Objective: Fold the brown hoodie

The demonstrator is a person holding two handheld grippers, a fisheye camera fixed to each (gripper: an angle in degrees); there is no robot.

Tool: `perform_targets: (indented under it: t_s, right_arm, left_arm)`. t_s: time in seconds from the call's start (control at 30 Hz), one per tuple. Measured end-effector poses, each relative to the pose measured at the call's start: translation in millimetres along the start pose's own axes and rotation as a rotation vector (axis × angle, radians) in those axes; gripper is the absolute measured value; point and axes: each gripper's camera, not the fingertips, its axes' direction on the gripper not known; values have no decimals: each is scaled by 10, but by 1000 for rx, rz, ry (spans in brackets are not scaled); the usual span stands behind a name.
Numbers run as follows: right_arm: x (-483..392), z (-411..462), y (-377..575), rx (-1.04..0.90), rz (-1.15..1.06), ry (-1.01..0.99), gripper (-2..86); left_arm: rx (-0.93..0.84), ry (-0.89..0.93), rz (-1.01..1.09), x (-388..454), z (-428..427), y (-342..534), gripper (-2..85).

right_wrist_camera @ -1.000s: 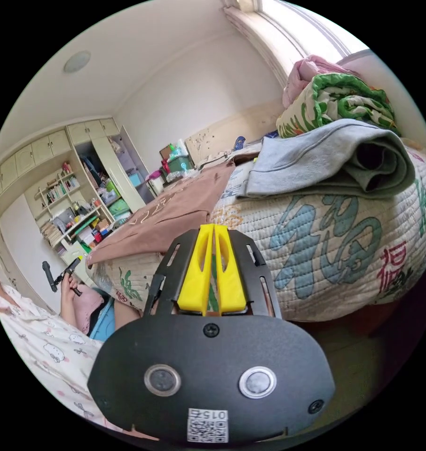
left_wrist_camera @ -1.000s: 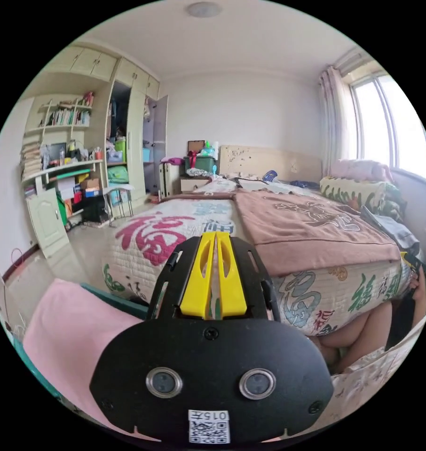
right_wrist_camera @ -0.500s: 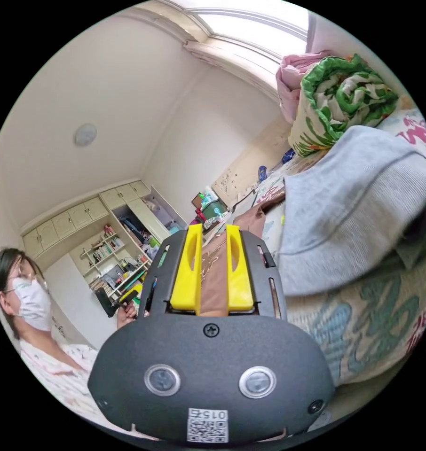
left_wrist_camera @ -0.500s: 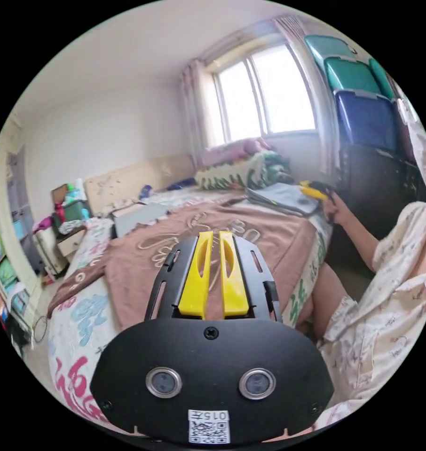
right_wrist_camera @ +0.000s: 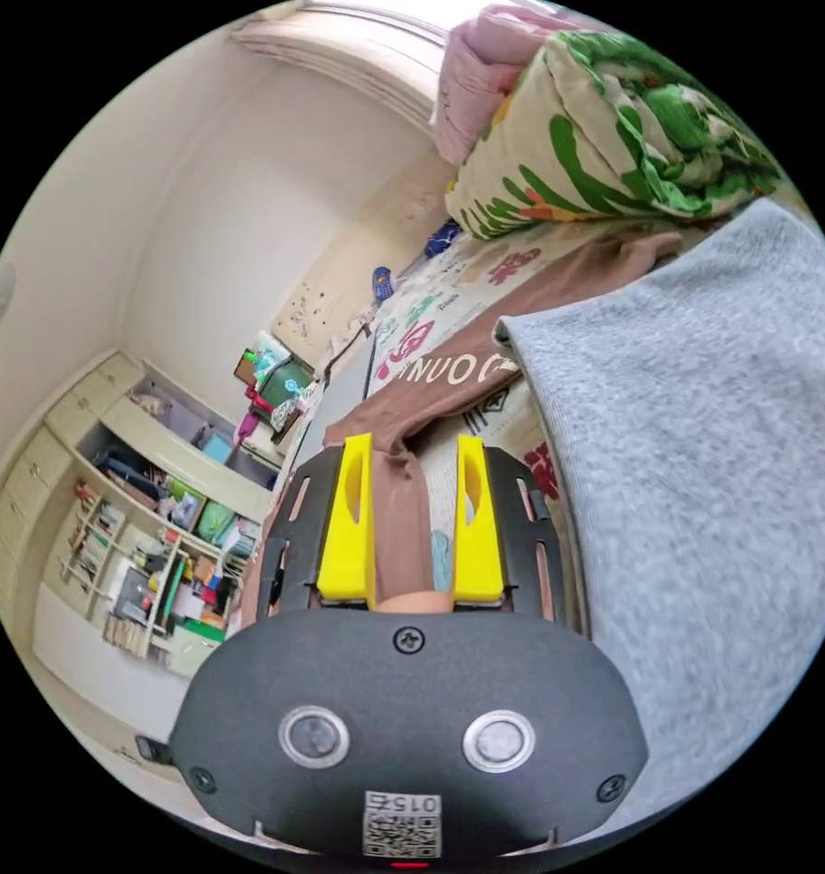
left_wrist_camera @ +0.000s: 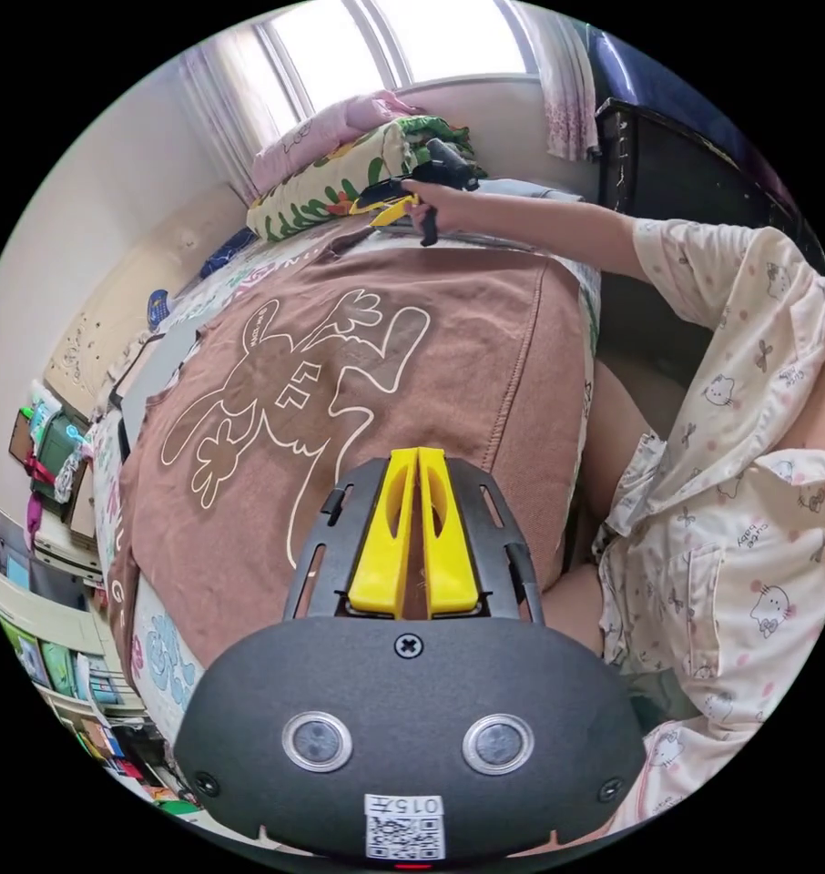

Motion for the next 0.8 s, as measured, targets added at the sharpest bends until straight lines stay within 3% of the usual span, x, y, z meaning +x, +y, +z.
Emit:
perform_targets:
  t_s: [0.2, 0.27, 0.33, 0.47, 0.63, 0.8]
  right_arm:
    - [283, 944, -760, 53, 144, 159, 142]
    - [252, 1177, -955, 55, 116, 193, 135]
    - [315, 1431, -1143, 63, 113, 220, 125]
    - [657, 1593, -1170, 142, 153, 114, 93]
    - [838, 1856, -1194, 153, 170, 73, 73]
    - [963, 2102, -1116, 159, 183, 67, 53]
  left_arm:
    - [-20, 162, -45, -467, 297, 268, 3]
    - [18, 120, -62, -693, 308, 151, 8]
    - [64, 33, -70, -1028, 446, -204, 16]
    - [89, 25, -34, -1563, 1092, -1091, 31]
    - [64, 34, -182, -2405, 2488, -2444, 77]
    - [-32, 93, -255, -2762, 3408, -2820, 84]
